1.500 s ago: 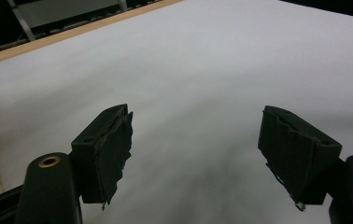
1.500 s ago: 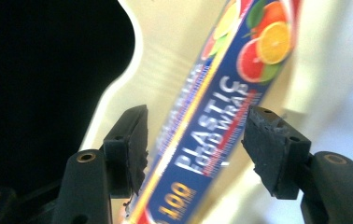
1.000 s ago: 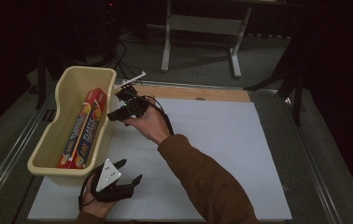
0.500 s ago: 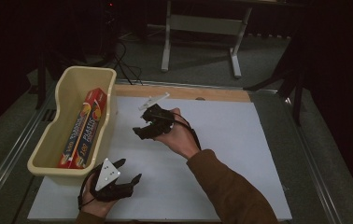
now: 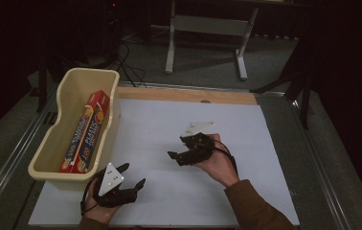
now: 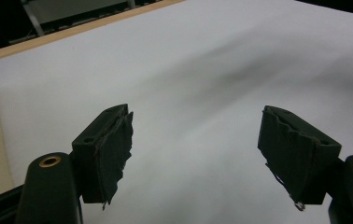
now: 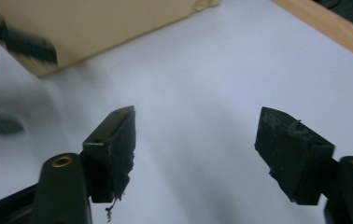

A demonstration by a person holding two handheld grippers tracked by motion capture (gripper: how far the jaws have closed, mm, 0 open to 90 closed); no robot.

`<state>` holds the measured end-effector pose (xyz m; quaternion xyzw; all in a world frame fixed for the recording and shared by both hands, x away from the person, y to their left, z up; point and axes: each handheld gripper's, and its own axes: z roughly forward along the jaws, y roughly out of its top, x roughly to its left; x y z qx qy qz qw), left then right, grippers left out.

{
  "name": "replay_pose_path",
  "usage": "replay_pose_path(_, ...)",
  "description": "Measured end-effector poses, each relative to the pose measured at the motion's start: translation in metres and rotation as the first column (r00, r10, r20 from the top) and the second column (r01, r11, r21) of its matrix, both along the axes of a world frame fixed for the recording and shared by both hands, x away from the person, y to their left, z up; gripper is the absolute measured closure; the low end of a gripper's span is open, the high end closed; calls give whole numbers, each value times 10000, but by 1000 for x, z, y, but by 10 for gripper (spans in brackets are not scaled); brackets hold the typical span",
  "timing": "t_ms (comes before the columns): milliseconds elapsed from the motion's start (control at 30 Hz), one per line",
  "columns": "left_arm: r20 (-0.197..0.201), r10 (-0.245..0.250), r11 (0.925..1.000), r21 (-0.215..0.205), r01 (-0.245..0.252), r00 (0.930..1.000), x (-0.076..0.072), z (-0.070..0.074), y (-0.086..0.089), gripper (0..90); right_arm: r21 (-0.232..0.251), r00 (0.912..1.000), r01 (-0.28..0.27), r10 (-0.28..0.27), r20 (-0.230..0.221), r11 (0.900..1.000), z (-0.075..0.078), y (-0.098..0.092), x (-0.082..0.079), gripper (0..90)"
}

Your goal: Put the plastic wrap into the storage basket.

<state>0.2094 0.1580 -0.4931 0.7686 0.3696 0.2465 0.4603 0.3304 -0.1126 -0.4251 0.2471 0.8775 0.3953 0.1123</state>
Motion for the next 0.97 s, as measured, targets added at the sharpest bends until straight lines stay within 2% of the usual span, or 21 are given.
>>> replay_pose_path(100, -40, 17, 10000, -15, -17, 10000, 0, -1, -1, 261, 129, 9990, 275, -280, 355, 9995, -8, -21, -10, 285)
replay_pose_path(200, -52, 18, 10000, 9, -18, 10000, 0, -1, -1, 260, 575, 9973, 625, -645, 341, 9964, -14, -42, -18, 285)
replay_pose_path(367, -63, 78, 10000, 10, -78, 10000, -1, -1, 1, 260, 1231, 9894, 1348, -1404, 378, 9832, -28, -77, -32, 283)
replay_pose_path(433, -55, 105, 9999, -15, -105, 9999, -1, -1, 1, 260, 1555, 9876, 1422, -1507, 448, 9775, -34, -90, -39, 284)
replay_pose_path(533, -77, 140, 9999, -10, -141, 9999, -1, -1, 2, 260, 1645, 9822, 1497, -1657, 881, 9749, -44, -110, -49, 292)
replay_pose_path(633, -85, 119, 9999, 30, -119, 9999, 0, -1, 1, 260, 1659, 9743, 1774, -1969, 1096, 9700, -53, -127, -59, 292)
replay_pose_path(733, -111, 119, 9999, 76, -118, 9999, 0, -2, -1, 260, 1705, 9699, 1899, -2117, 1203, 9669, -58, -138, -70, 289)
replay_pose_path(833, -131, 63, 9999, 103, -62, 9999, 1, -2, -2, 258, 1618, 9679, 1871, -2099, 1381, 9689, -63, -143, -76, 285)
replay_pose_path(933, -140, 36, 10000, 87, -34, 9999, 1, -2, -2, 258, 1549, 9617, 1748, -2024, 1851, 9723, -64, -143, -79, 280)
replay_pose_path(967, -139, 34, 10000, 89, -33, 9999, 1, -2, -2, 258, 1703, 9616, 1630, -1952, 1932, 9718, -63, -143, -79, 271)
